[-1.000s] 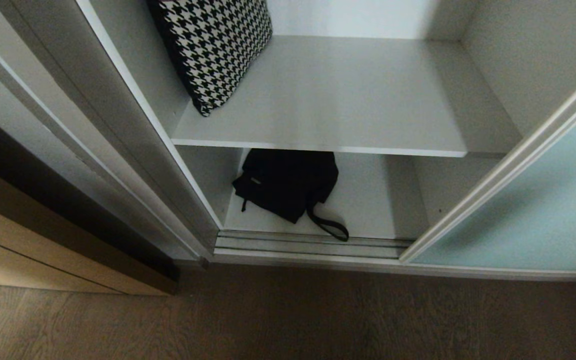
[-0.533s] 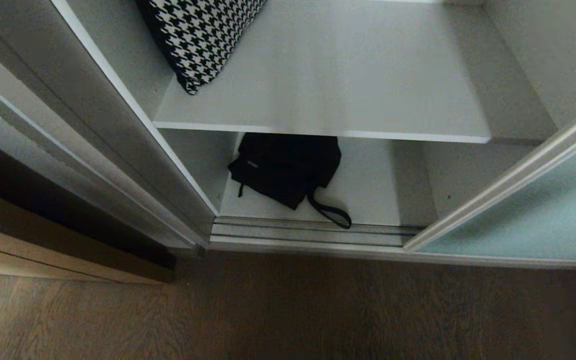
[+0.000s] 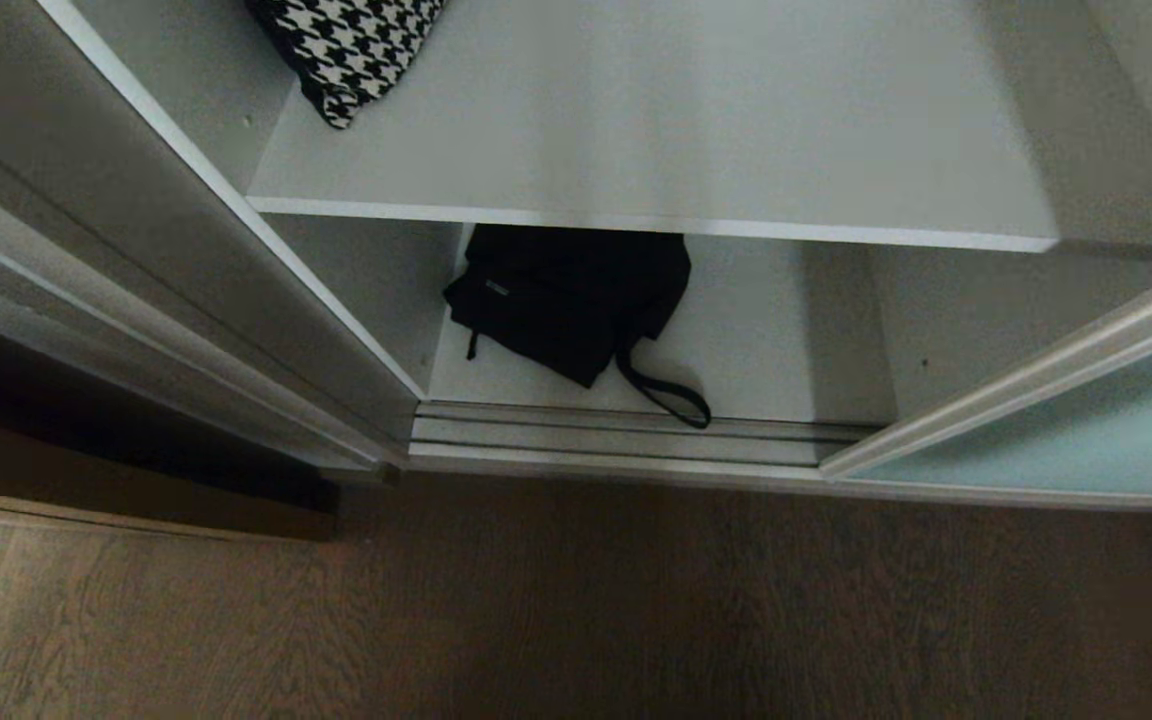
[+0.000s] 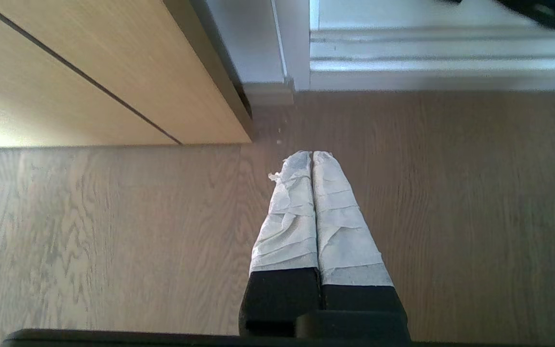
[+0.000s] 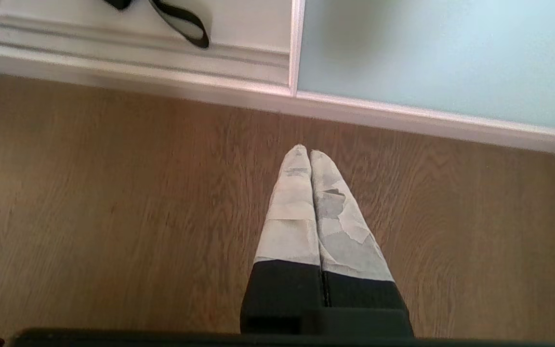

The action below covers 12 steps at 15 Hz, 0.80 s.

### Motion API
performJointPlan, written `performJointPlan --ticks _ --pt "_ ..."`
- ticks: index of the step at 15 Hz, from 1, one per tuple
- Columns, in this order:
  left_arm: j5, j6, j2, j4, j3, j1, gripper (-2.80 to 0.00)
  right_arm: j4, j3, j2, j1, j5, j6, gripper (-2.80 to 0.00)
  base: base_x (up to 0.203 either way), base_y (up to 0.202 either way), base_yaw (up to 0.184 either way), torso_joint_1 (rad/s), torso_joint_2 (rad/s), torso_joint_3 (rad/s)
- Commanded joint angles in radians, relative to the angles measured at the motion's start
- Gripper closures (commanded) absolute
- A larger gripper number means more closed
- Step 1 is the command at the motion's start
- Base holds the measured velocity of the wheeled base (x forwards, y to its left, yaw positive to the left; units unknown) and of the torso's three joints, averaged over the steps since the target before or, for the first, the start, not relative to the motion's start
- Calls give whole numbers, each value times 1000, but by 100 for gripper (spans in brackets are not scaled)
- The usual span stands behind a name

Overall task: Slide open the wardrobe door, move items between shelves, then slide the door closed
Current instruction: Place the bag on the higher shelf

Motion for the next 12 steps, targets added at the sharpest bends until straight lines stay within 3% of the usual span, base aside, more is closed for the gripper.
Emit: performJointPlan --ticks 1,8,12 --pt "0 1 1 0 0 2 0 0 0 0 0 1 0 0 0 0 0 4 -2 -193" --pt "-2 1 1 -1 0 1 0 0 0 0 0 1 0 0 0 0 0 1 3 -195" --pt "0 5 1 -2 2 0 0 0 0 0 0 1 0 0 0 0 0 3 2 -58"
